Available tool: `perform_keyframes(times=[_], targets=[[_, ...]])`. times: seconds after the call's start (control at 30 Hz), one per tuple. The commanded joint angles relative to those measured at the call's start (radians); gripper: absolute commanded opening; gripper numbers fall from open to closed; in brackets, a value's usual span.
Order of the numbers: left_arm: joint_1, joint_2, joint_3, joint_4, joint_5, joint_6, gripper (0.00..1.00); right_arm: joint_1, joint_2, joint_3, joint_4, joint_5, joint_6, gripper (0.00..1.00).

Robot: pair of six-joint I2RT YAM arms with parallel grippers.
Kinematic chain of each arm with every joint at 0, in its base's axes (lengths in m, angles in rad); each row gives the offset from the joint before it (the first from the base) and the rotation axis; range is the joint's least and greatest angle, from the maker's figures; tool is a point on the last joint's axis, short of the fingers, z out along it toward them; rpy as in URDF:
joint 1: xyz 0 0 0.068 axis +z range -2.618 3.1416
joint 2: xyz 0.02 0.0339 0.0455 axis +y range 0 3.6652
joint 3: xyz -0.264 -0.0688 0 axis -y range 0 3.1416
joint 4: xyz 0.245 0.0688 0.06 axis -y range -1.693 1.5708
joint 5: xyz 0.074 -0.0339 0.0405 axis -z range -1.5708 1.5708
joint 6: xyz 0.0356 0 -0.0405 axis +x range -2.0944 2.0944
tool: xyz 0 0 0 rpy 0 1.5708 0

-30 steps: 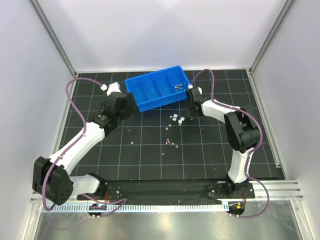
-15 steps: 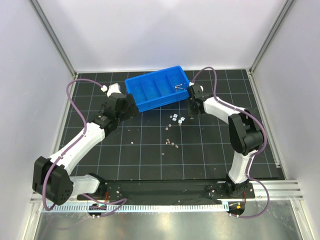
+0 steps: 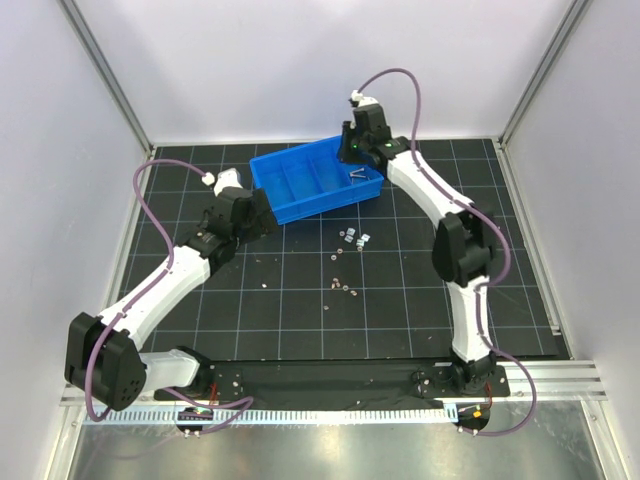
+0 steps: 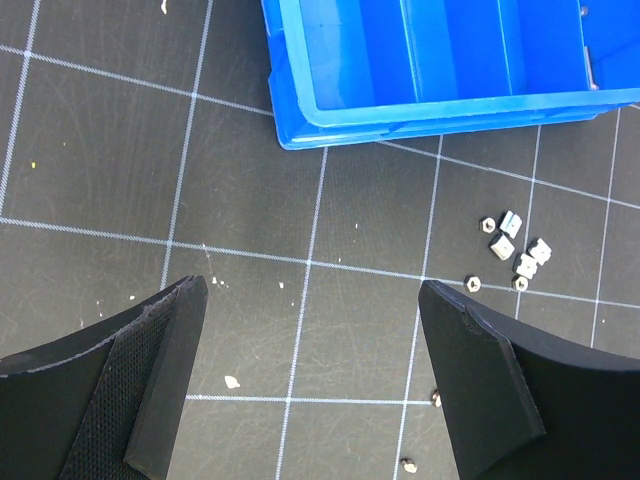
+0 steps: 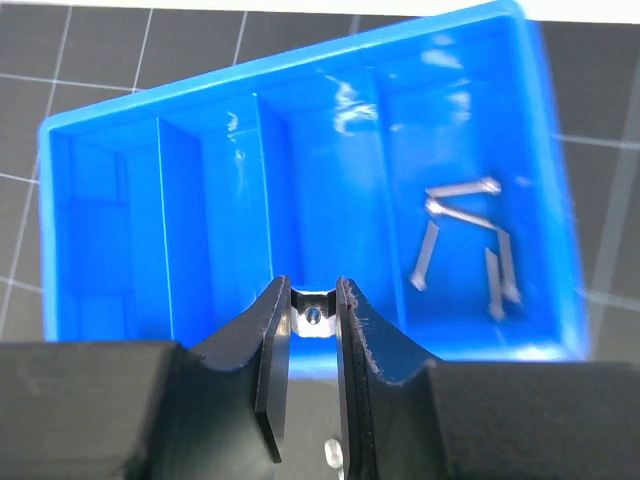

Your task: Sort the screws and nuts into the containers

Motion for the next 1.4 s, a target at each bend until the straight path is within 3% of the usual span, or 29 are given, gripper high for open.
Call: perform_keyframes(times=[0.0, 0.1, 0.2, 0.23, 0.3, 0.37, 0.5, 0.63, 0.77, 0.9, 1.1, 1.37], targets=[[0.003, -0.03, -0.004, 0.027, -0.017, 0.004, 0.91, 0.027, 0.113, 0.131, -0.042, -0.017, -0.035, 0.1], [0.003, -0.032, 0.001, 0.024, -0.024, 0.013, 0.91, 0.037, 0.182, 0.194, -0.064, -0.002, -0.046, 0.14], [0.005, -0.038, 0.002, 0.019, -0.027, 0.018, 0.92, 0.037, 0.204, 0.245, -0.079, -0.006, -0.054, 0.36], [0.003, -0.039, 0.001, 0.017, -0.027, 0.018, 0.92, 0.038, 0.198, 0.248, -0.081, -0.006, -0.057, 0.51], [0.003, -0.044, 0.002, 0.014, -0.024, 0.02, 0.92, 0.04, 0.167, 0.253, -0.085, -0.014, -0.063, 0.67], [0.005, -0.042, 0.016, -0.001, -0.02, 0.017, 0.92, 0.04, 0.13, 0.253, -0.108, -0.021, -0.074, 0.73], [0.005, -0.047, 0.094, -0.11, 0.04, 0.01, 0.91, 0.04, -0.009, 0.166, -0.139, -0.006, -0.071, 0.76], [0.005, -0.073, 0.183, -0.202, 0.123, 0.039, 0.92, 0.04, -0.289, -0.205, -0.061, 0.06, -0.057, 0.76], [0.005, -0.07, 0.267, -0.28, 0.097, 0.107, 0.94, 0.04, -0.473, -0.524, -0.003, 0.11, -0.04, 0.77], [0.014, -0.029, 0.304, -0.274, 0.072, 0.133, 1.0, 0.04, -0.514, -0.731, -0.025, 0.202, 0.033, 0.77], [0.051, 0.056, 0.327, -0.276, 0.092, 0.096, 1.0, 0.055, -0.483, -0.867, 0.065, 0.291, 0.274, 0.75], [0.054, -0.024, 0.223, -0.249, 0.048, 0.106, 1.0, 0.084, -0.329, -0.758, 0.042, 0.393, 0.461, 0.76]])
